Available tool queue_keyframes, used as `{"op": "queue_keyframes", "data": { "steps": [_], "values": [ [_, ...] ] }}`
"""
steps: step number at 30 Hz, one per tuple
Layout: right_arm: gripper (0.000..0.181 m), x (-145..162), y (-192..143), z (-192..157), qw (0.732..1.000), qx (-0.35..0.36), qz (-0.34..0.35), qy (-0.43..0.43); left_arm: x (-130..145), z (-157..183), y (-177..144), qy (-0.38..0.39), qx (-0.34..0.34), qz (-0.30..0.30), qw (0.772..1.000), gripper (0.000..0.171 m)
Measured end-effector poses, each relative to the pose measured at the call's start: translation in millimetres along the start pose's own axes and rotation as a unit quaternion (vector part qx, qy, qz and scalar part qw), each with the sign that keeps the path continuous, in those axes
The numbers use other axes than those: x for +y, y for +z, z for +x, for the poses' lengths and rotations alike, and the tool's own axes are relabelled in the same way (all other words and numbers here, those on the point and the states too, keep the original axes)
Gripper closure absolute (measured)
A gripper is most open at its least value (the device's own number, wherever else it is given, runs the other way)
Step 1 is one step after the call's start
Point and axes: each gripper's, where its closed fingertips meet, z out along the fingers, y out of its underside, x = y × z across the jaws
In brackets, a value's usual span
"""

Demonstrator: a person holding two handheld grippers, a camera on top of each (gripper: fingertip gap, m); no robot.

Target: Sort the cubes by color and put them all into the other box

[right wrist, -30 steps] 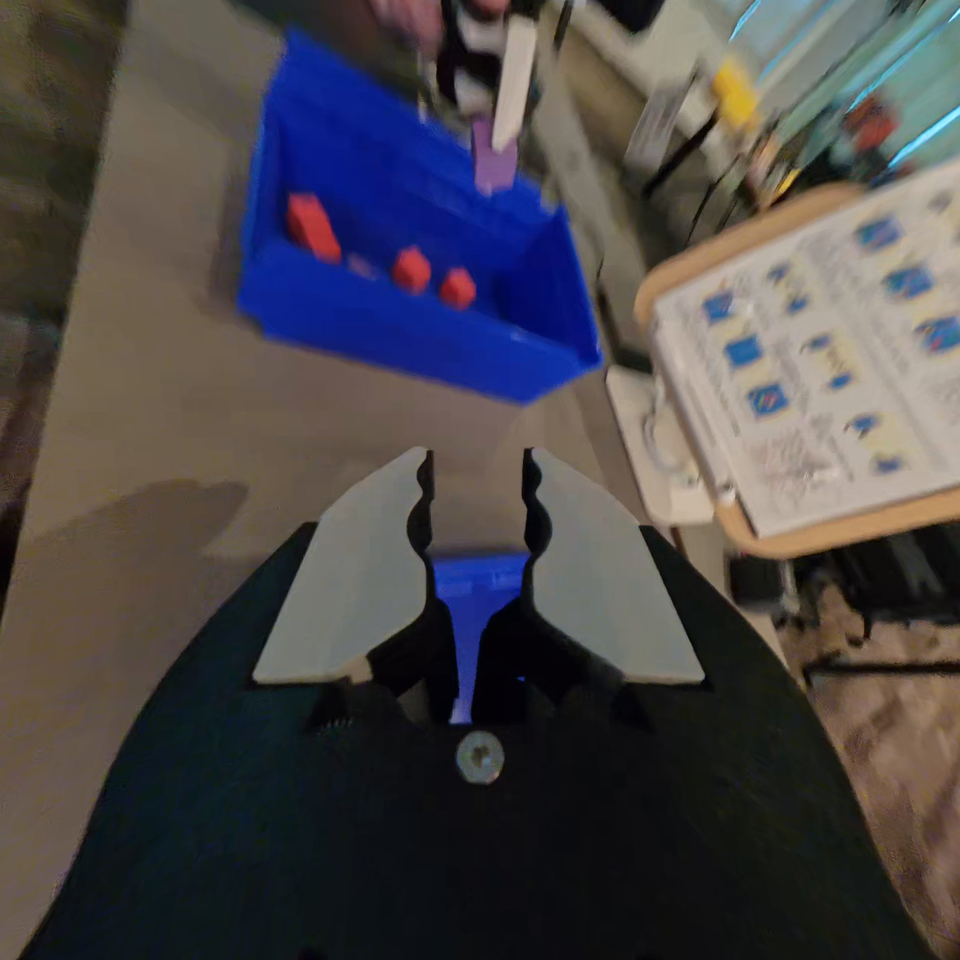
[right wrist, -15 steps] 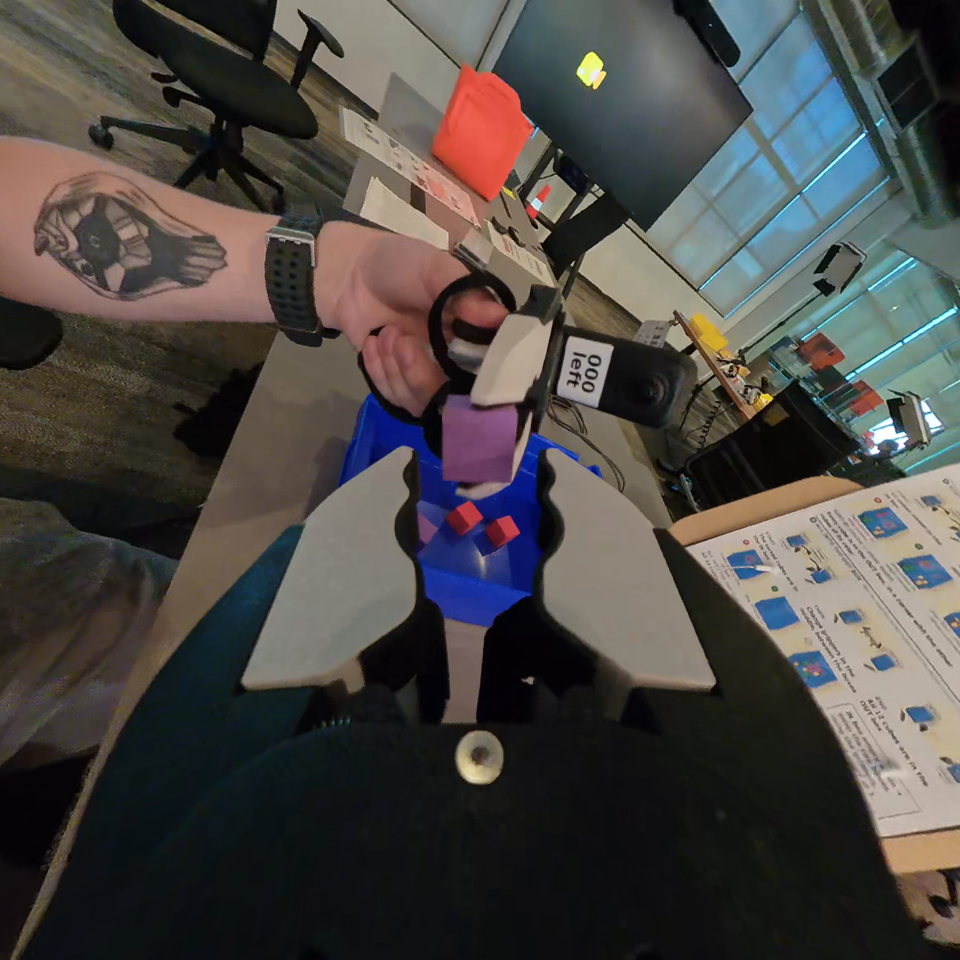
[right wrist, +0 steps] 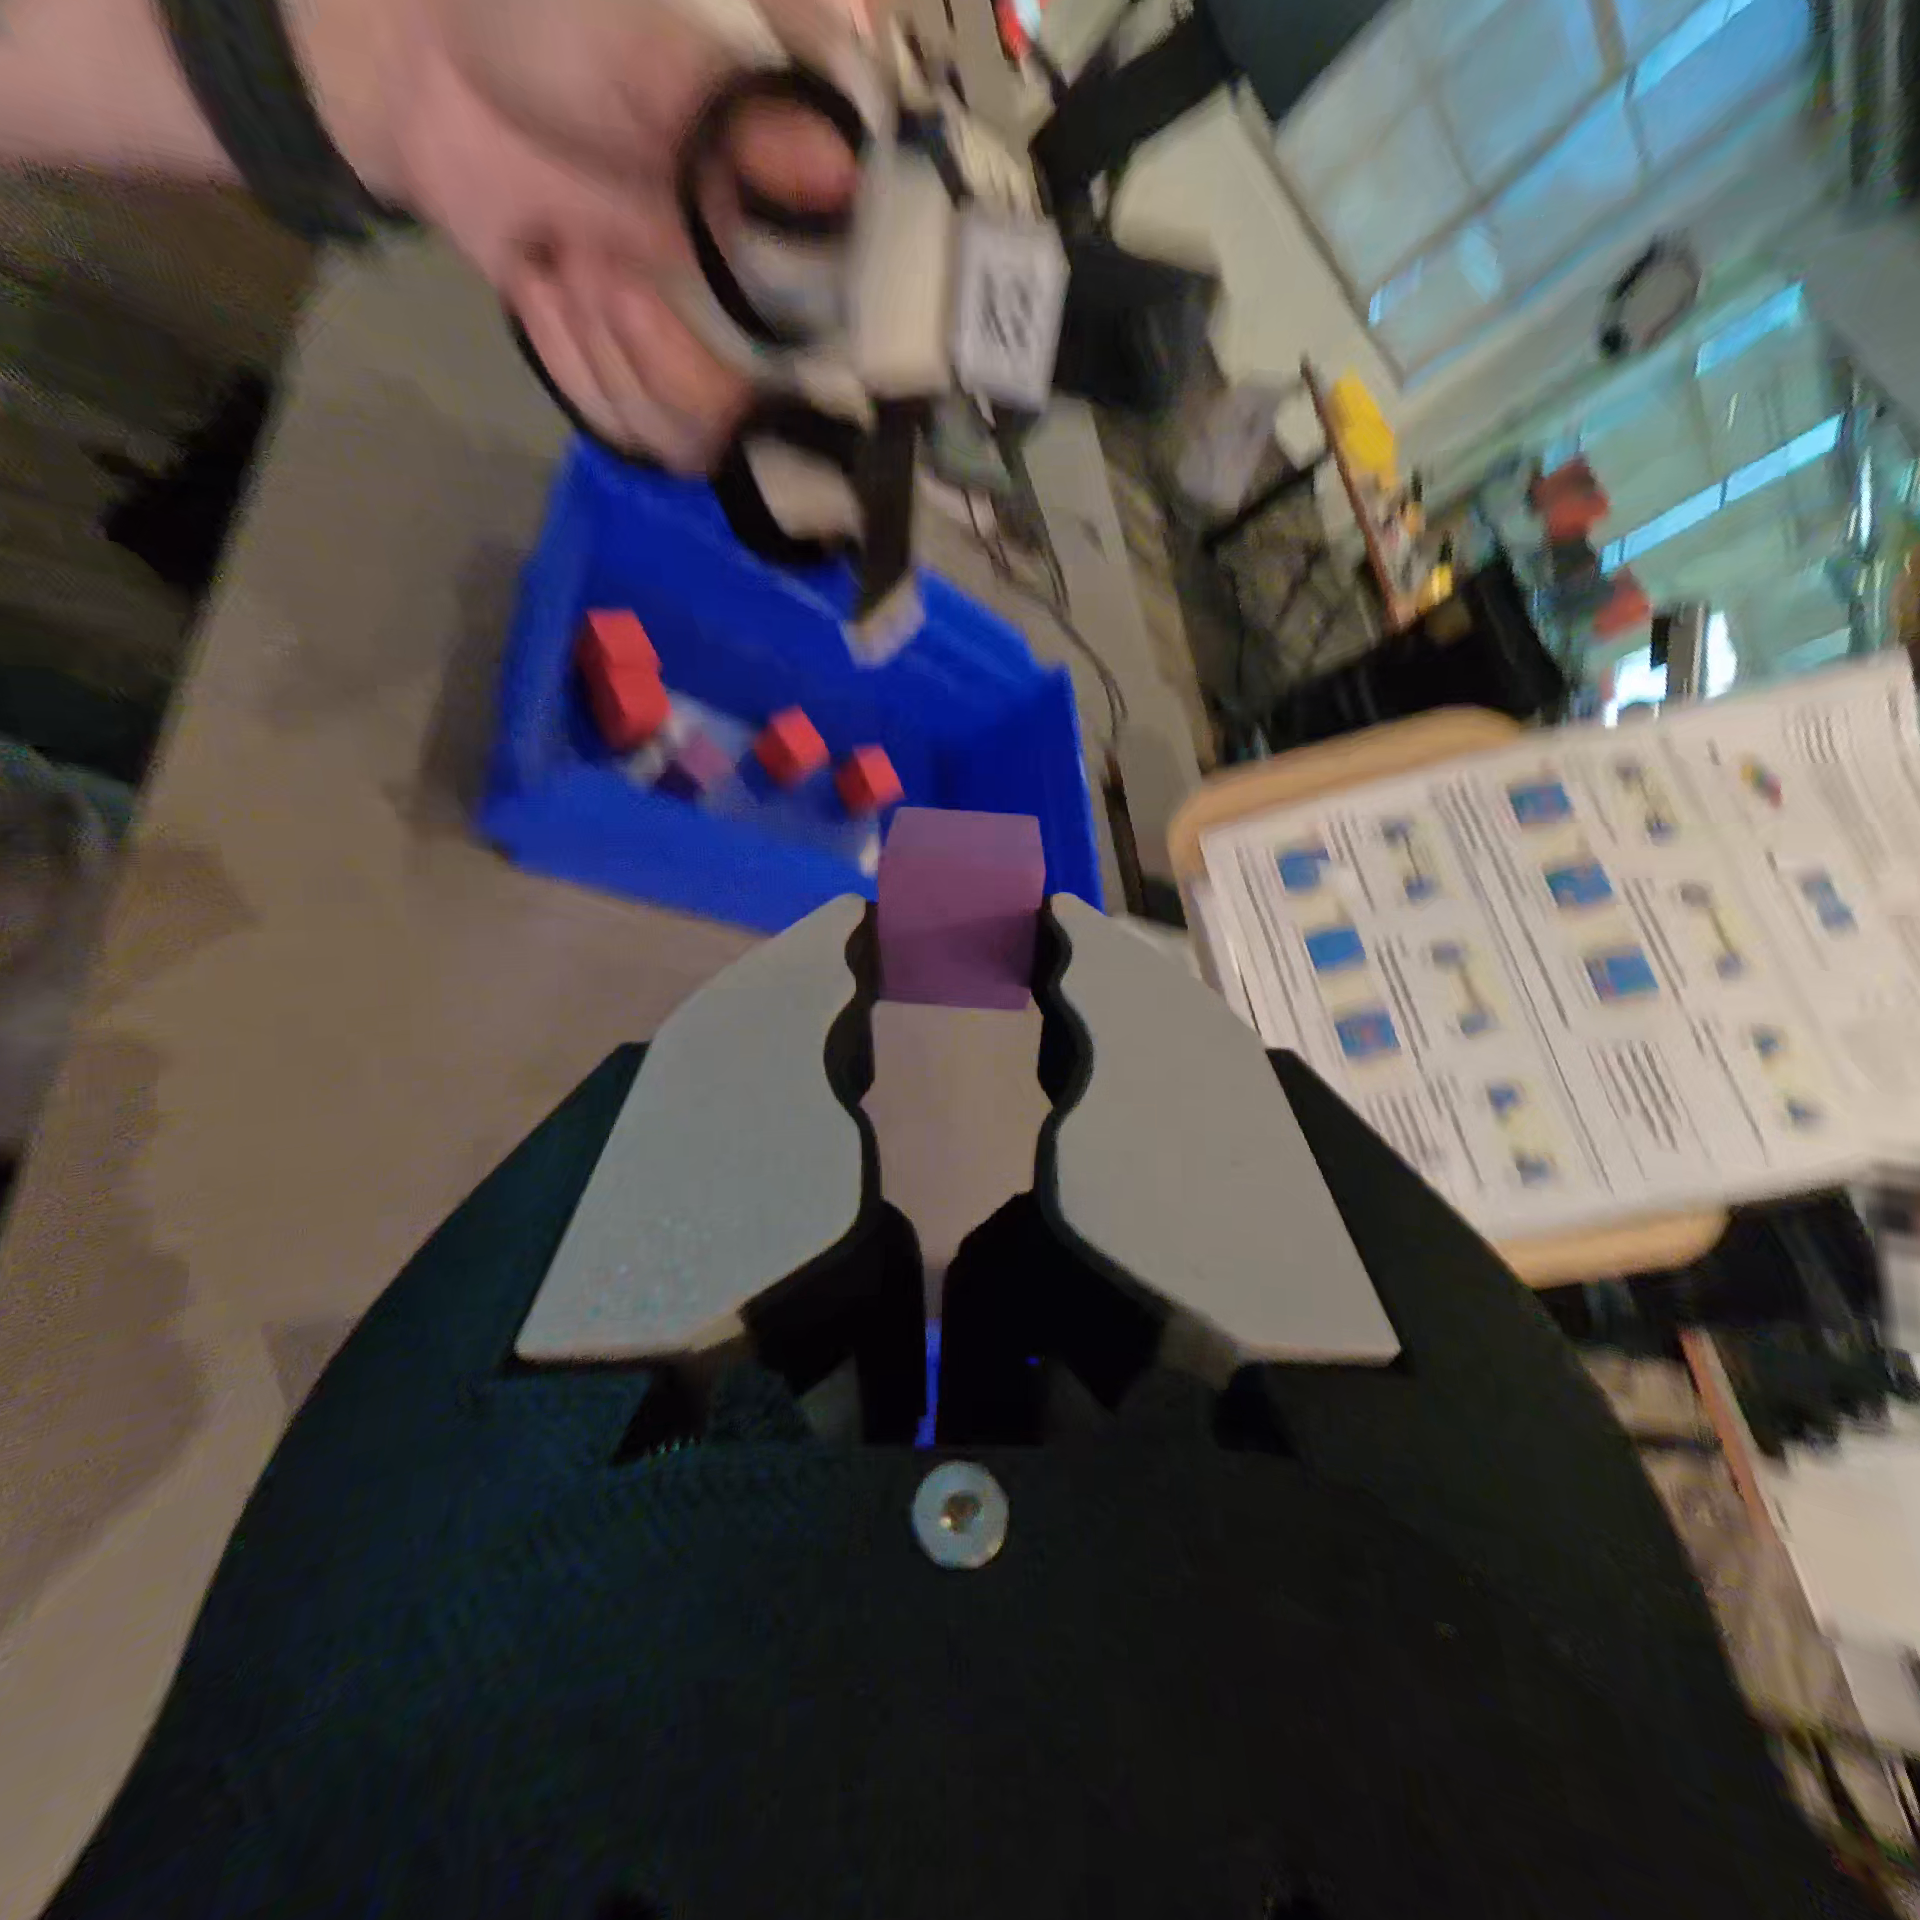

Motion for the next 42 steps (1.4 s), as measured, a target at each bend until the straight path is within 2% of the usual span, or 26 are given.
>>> {"op": "queue_keyframes", "data": {
  "steps": [1, 4, 7, 9, 12, 14, 18, 22, 26, 30, 33, 35, 37, 39, 42],
  "values": [
    [0.153, 25, -10, 16, 0.999, 0.010, -0.036, 0.011, -2, -5, -9, 0.012, -0.030, 0.012, 0.999, 0.121],
    [0.154, 116, -29, 48, 0.984, -0.008, -0.171, 0.058, -3, -10, -34, 0.033, -0.080, 0.040, 0.995, 0.125],
    [0.153, 188, -21, 38, 0.952, -0.105, -0.258, 0.124, -1, -14, -49, 0.035, -0.090, 0.057, 0.994, 0.131],
    [0.153, 228, -6, 24, 0.928, -0.162, -0.308, 0.134, 0, -15, -53, 0.030, -0.085, 0.063, 0.994, 0.132],
    [0.153, 270, 20, 4, 0.895, -0.231, -0.349, 0.154, 3, -14, -54, 0.025, -0.076, 0.064, 0.995, 0.133],
    [0.153, 282, 36, -6, 0.885, -0.261, -0.346, 0.170, 6, -15, -55, 0.026, -0.083, 0.059, 0.994, 0.134],
    [0.153, 299, 54, -14, 0.878, -0.275, -0.354, 0.168, 8, -12, -63, 0.029, -0.097, 0.057, 0.993, 0.134],
    [0.153, 301, 67, -12, 0.882, -0.273, -0.340, 0.178, 6, -13, -71, 0.032, -0.107, 0.065, 0.992, 0.134],
    [0.152, 304, 75, -16, 0.875, -0.287, -0.347, 0.179, 8, -15, -70, 0.030, -0.104, 0.063, 0.992, 0.134],
    [0.143, 306, 79, -16, 0.869, -0.283, -0.365, 0.178, 10, -18, -67, 0.030, -0.109, 0.056, 0.992, 0.134],
    [0.142, 301, 73, -13, 0.865, -0.281, -0.375, 0.180, 9, -23, -71, 0.032, -0.138, 0.048, 0.989, 0.134],
    [0.144, 295, 61, -13, 0.862, -0.283, -0.381, 0.179, 5, -37, -80, 0.033, -0.197, 0.031, 0.979, 0.134],
    [0.145, 289, 46, -9, 0.864, -0.272, -0.387, 0.172, -1, -58, -97, 0.032, -0.292, 0.011, 0.956, 0.134],
    [0.146, 277, 32, -4, 0.873, -0.253, -0.381, 0.167, -4, -84, -119, 0.030, -0.396, -0.024, 0.917, 0.133],
    [0.147, 257, 9, 7, 0.893, -0.210, -0.368, 0.154, 11, -130, -156, -0.008, -0.550, -0.122, 0.826, 0.133]
  ]
}}
